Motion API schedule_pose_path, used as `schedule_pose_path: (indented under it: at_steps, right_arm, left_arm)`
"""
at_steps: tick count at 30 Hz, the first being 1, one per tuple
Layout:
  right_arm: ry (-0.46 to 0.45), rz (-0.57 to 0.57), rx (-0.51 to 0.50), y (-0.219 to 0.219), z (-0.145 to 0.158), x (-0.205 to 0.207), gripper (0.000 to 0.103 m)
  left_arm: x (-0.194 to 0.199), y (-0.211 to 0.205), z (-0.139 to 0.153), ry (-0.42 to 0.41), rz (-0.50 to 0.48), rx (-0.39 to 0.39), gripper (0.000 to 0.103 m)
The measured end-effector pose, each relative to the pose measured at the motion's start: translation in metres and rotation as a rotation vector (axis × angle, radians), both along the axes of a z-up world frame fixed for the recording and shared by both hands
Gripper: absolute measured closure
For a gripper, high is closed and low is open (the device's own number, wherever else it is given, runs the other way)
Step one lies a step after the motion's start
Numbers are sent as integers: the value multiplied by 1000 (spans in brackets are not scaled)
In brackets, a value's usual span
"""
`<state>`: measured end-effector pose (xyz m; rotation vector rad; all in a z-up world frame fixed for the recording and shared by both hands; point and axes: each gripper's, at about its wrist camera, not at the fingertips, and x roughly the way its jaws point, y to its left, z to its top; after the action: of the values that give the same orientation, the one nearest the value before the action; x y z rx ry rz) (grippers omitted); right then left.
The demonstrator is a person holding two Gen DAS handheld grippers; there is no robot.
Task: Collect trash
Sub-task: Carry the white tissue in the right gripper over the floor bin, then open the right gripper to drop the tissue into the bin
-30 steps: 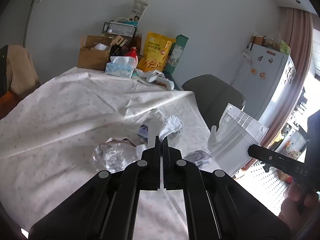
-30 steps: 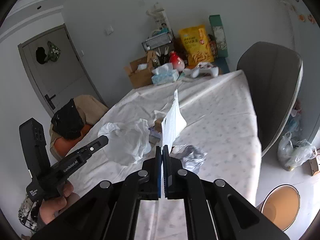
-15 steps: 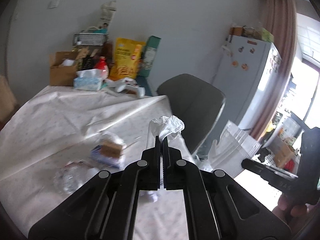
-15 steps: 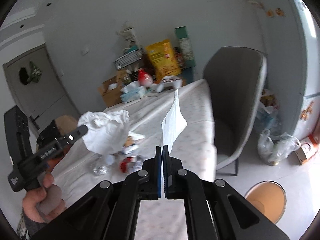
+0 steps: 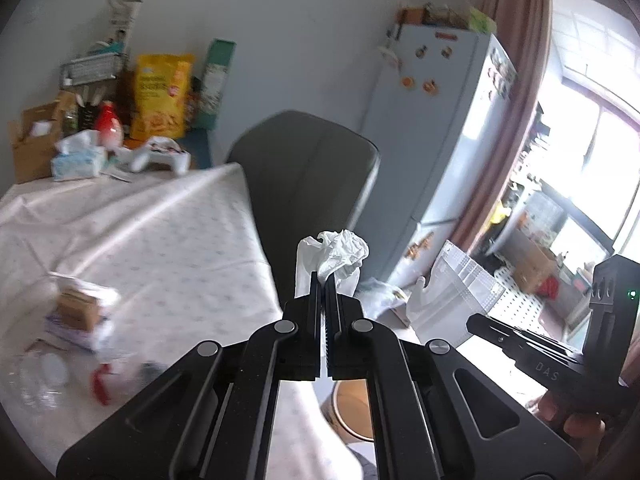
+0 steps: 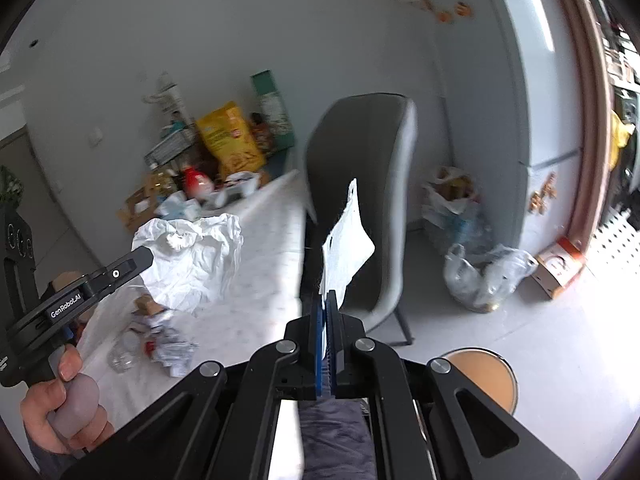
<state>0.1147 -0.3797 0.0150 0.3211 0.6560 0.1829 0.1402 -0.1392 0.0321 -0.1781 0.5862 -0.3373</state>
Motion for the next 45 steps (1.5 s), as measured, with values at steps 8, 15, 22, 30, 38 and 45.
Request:
schedule_pose_path:
  at_steps: [8, 15, 22, 30, 38, 45]
  right_arm:
    - [84, -78, 32, -47, -44, 14, 100]
    - [175, -137, 77, -85, -95, 25, 100]
    - [273, -210, 109, -124, -155, 35, 100]
    - [362, -266, 157, -149, -215, 43, 96]
    - [375, -333, 189, -170, -242, 34, 42]
    - [336, -415, 187, -205, -224, 12, 42]
  left_arm:
    - [28, -53, -40, 99, -70, 24, 100]
    - [55, -99, -82, 208, -115, 65, 100]
    - [72, -133, -112, 264, -138, 79, 100]
    - [80, -153, -143, 341, -168, 126, 100]
    - [84, -180, -162, 391, -215, 163, 100]
    - [82, -220, -182, 428, -297, 175, 100]
